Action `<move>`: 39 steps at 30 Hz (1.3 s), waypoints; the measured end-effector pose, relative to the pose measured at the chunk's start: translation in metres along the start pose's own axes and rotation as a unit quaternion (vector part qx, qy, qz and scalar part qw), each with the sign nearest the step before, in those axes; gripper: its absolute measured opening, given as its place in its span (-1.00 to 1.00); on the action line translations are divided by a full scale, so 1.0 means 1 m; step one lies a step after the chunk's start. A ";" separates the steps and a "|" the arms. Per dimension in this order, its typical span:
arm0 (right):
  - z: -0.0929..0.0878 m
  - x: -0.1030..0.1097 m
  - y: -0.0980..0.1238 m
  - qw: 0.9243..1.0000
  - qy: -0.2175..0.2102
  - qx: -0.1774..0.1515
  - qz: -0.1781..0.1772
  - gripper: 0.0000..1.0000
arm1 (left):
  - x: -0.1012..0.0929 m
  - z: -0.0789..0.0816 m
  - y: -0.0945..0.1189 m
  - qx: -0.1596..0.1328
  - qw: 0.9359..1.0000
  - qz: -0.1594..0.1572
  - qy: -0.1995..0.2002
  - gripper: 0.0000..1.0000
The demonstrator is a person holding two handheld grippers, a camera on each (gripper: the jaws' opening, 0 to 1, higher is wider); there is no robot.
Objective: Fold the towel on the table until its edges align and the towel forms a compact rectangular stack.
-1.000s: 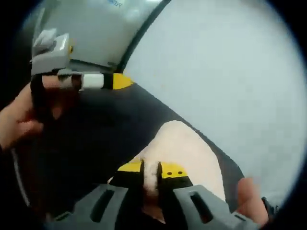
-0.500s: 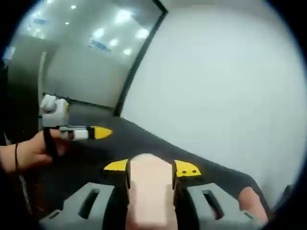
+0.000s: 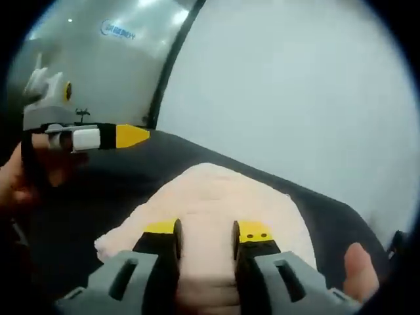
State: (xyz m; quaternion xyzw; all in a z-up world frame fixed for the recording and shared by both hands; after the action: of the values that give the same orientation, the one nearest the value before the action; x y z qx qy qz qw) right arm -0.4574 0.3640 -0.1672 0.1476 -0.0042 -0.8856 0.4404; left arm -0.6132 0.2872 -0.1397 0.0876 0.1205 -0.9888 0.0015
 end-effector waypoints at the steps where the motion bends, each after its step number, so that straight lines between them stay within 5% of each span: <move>1: 0.004 -0.006 0.000 1.000 0.014 -0.008 0.026 -0.36 | -0.009 0.003 -0.002 0.005 1.000 -0.021 -0.001 -0.58; 3: 0.020 -0.028 0.021 0.997 -0.027 -0.056 0.043 -0.10 | -0.036 0.016 -0.008 0.007 0.997 -0.082 -0.003 -0.56; 5: 0.030 -0.058 0.039 0.987 -0.068 -0.107 0.095 -0.07 | -0.059 0.023 -0.016 0.026 0.983 -0.162 -0.083 -0.49; 7: 0.018 -0.087 0.042 0.982 -0.076 -0.101 0.143 -0.09 | -0.073 0.017 -0.032 0.073 0.966 -0.200 -0.146 -0.36; 9: -0.001 -0.108 0.035 0.981 -0.064 -0.087 0.163 0.08 | -0.076 -0.002 -0.054 0.137 0.962 -0.213 -0.104 -0.41; 11: -0.005 -0.108 0.027 0.969 -0.090 -0.105 0.203 0.27 | -0.078 -0.019 -0.069 0.152 0.955 -0.239 -0.087 -0.39; 13: -0.003 -0.088 0.029 0.955 -0.084 -0.125 0.256 0.33 | -0.067 -0.042 -0.078 0.200 0.951 -0.225 -0.068 -0.37; 15: -0.011 -0.067 0.024 0.947 -0.060 -0.093 0.302 0.28 | -0.061 -0.064 -0.075 0.250 0.941 -0.220 -0.068 -0.40; 17: -0.024 -0.061 0.018 0.948 -0.061 -0.058 0.306 0.27 | -0.058 -0.071 -0.074 0.237 0.945 -0.220 -0.057 -0.40; 20: -0.037 -0.072 0.010 0.942 -0.133 -0.030 0.308 0.24 | -0.057 -0.071 -0.073 0.218 0.951 -0.216 -0.027 -0.44; 25: -0.025 -0.075 0.019 0.940 -0.110 -0.039 0.321 0.25 | -0.066 -0.058 -0.069 0.228 0.944 -0.227 -0.069 -0.41; 27: -0.004 -0.083 0.024 0.925 -0.127 -0.097 0.344 0.20 | -0.075 -0.032 -0.067 0.166 0.947 -0.267 -0.072 -0.25; 29: 0.014 -0.089 0.031 0.908 -0.098 -0.176 0.366 0.11 | -0.091 -0.012 -0.056 0.110 0.931 -0.345 -0.039 -0.20; 30: 0.016 -0.087 0.033 0.903 -0.071 -0.182 0.382 0.11 | -0.096 -0.010 -0.043 0.127 0.911 -0.390 -0.046 -0.19; 32: 0.005 -0.077 0.028 0.893 -0.054 -0.128 0.428 0.09 | -0.085 -0.027 -0.043 0.172 0.900 -0.394 -0.077 -0.03; 34: -0.005 -0.071 0.017 0.887 -0.055 -0.102 0.447 0.05 | -0.072 -0.052 -0.042 0.241 0.888 -0.386 -0.064 0.11; 35: -0.014 -0.069 0.012 0.888 -0.055 -0.081 0.450 0.00 | -0.066 -0.063 -0.042 0.260 0.886 -0.375 -0.076 0.14; 37: -0.029 -0.066 0.006 0.885 -0.072 -0.062 0.456 -0.04 | -0.074 -0.064 -0.035 0.240 0.887 -0.390 -0.050 0.11; 39: -0.029 -0.069 0.005 0.881 -0.119 -0.066 0.453 -0.06 | -0.065 -0.069 -0.037 0.249 0.895 -0.370 -0.018 0.05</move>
State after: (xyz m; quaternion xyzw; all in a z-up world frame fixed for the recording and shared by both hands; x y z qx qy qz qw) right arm -0.4060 0.4185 -0.1765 -0.0064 -0.0644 -0.5989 0.7982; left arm -0.5376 0.3386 -0.1859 0.0163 -0.1055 -0.9169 -0.3845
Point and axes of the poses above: the point that each gripper's makers call its tool centre point, and the gripper's own axes: y roughly backward along the fingers, x roughly to its left, z roughly out of its top, the point moved 7 cm from there along y, roughly backward along the fingers, and after that the axes turned 5 degrees about -x, right-handed, at the moved point
